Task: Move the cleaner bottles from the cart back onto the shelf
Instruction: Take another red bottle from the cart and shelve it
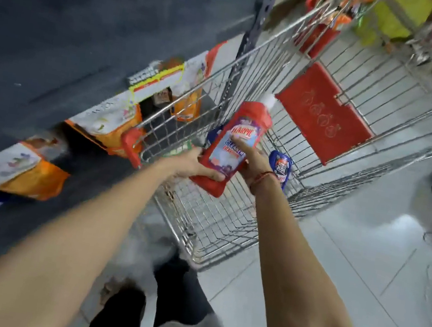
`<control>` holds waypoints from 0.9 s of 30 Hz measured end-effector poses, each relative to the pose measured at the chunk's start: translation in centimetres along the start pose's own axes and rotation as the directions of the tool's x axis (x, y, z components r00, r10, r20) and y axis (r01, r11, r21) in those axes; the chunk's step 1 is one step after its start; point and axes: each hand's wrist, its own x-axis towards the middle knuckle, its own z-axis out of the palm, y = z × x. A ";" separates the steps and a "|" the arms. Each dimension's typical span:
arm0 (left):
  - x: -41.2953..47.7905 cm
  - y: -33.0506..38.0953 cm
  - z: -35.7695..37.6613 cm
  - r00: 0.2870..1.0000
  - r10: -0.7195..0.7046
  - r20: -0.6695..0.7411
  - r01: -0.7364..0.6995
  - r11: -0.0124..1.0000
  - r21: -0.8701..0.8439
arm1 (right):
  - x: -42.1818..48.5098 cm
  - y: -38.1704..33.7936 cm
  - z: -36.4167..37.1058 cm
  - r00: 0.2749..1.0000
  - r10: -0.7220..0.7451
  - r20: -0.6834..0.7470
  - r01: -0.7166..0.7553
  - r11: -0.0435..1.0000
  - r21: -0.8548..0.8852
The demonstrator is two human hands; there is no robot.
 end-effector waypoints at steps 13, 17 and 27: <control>-22.2 1.8 -10.9 0.683 0.533 -0.499 -0.414 0.845 0.337 | -13.6 -4.6 19.3 0.809 -0.479 0.342 0.482 0.872 0.081; -28.8 -1.6 -15.8 0.523 0.534 -0.664 -0.404 0.841 0.359 | -17.7 -3.6 27.7 0.655 -0.540 0.529 0.620 0.784 0.032; -39.4 -12.1 -22.8 0.237 0.365 -0.900 -0.374 0.890 0.262 | -25.4 4.4 43.0 0.453 -0.413 0.790 0.782 0.609 -0.130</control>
